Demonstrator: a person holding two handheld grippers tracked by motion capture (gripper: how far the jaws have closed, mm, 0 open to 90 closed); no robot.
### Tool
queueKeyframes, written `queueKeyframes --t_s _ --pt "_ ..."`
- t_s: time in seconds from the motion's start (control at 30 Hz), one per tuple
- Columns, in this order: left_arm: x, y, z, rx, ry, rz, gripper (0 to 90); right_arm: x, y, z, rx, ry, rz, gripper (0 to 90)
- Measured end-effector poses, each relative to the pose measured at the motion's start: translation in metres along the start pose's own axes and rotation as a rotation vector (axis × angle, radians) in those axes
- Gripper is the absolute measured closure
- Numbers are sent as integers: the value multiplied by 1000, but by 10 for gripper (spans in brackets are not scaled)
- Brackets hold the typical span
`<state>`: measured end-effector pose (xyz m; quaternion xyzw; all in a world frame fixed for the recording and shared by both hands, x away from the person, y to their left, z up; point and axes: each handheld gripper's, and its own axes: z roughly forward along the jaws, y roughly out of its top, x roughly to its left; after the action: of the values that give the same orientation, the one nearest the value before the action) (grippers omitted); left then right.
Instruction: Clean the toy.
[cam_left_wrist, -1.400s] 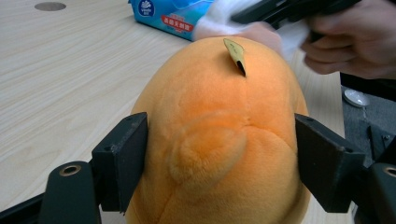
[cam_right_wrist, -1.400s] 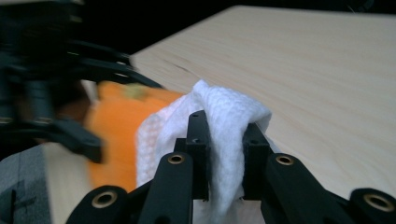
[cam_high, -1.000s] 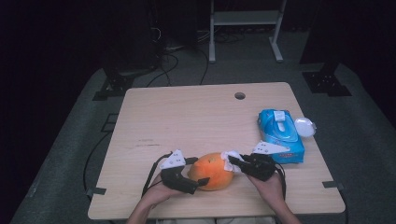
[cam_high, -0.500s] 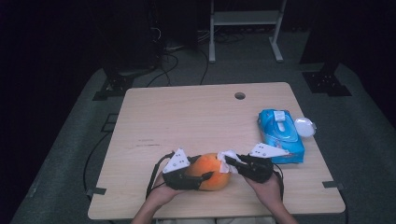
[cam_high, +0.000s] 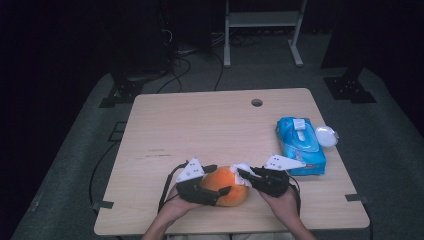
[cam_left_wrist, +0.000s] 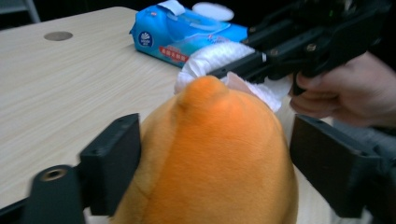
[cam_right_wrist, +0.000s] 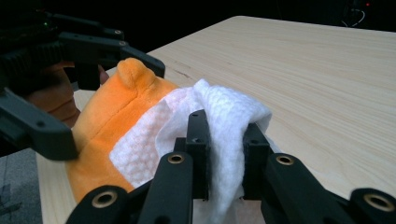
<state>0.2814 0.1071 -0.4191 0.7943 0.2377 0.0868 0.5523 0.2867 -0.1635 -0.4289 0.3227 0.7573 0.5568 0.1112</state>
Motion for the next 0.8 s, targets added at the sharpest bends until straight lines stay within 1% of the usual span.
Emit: queueKeyframes --t_s 0.03,0.1,0.13,0.17,0.2,0.27,0.3,0.4,0.43,0.47,0.5,0.53,0.57,0.6,0.67,0.7,0.73,0.8 --pt "2 -2 0 3 -2 4 123 -1 0 0 1 -3 2 772" --pt "7 -7 1 21 -34 -11 122 -5 -1 0 6 -7 11 772" --pt "8 -8 1 22 -39 -10 125 -6 -1 -1 11 -13 16 772" --pt "8 -8 1 22 -41 -5 154 -7 -2 -1 14 -15 20 772" --pt "7 -8 0 27 -40 9 210 -7 -2 -1 12 -13 28 772" --pt "3 -5 -1 26 -13 35 313 -4 2 -3 2 -16 24 772" --pt "1 -3 -1 28 -6 43 351 -2 4 -4 -11 -9 17 772" --pt "-4 2 0 24 9 68 404 7 14 -10 -53 31 3 772" --pt "-7 3 1 27 13 78 408 10 17 -12 -68 51 -2 772" --pt "-9 4 2 30 17 95 410 14 19 -13 -71 54 -21 772" --pt "-12 5 2 31 25 107 410 17 20 -12 -63 44 -43 772" --pt "-12 6 2 28 28 109 410 16 19 -12 -58 34 -50 772" --pt "-12 6 2 26 24 105 410 13 17 -11 -56 38 -32 772" --pt "-12 6 1 25 22 105 410 9 15 -11 -53 33 -14 772" --pt "-13 7 2 29 22 104 411 2 11 -10 -41 16 5 772" --pt "-14 7 2 29 26 104 413 0 9 -9 -43 19 22 772" --pt "-14 8 2 32 27 110 415 0 10 -9 -46 17 29 772" --pt "-14 10 0 24 25 113 418 7 15 -12 -56 8 -5 772"
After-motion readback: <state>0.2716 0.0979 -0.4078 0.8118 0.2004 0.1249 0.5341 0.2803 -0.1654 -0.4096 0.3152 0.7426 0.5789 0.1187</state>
